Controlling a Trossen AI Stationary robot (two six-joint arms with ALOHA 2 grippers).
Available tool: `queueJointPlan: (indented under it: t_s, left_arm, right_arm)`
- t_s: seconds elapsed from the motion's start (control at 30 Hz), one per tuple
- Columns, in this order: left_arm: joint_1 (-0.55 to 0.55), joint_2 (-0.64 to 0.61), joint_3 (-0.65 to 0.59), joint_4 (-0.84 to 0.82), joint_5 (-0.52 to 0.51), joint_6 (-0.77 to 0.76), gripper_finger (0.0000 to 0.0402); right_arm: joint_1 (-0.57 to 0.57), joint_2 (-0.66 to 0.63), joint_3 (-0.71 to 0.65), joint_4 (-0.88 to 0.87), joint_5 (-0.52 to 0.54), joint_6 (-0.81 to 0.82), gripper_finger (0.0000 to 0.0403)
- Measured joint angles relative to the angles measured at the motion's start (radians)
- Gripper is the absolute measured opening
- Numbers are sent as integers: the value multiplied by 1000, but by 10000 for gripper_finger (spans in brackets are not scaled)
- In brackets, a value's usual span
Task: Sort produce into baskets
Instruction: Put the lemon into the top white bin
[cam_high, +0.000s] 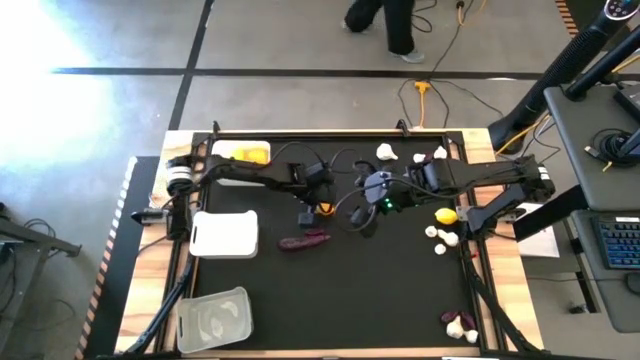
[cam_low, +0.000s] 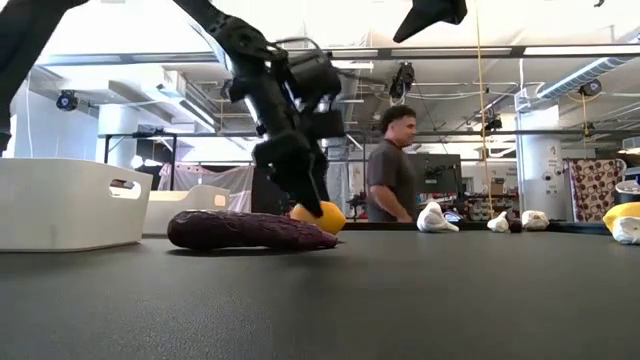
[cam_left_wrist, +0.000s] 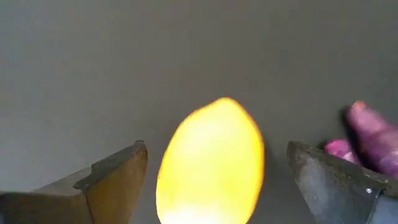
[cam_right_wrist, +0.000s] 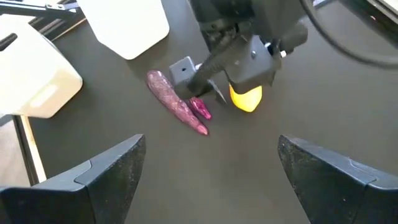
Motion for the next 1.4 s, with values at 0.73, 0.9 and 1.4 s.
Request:
queueJointPlan:
  t_s: [0.73, 0.9, 1.4]
  left_arm:
    - [9, -18, 8, 42, -5, -285, 231]
    - [27, -154, 2, -15, -144, -311, 241]
    - [404, -636, -352, -180, -485, -496, 239]
  right_arm:
    - [-40, 0, 0, 0, 3, -159, 357]
    - [-56, 0, 0, 0, 3, -198, 357]
    - [-87, -1, 0, 10, 1, -183, 357]
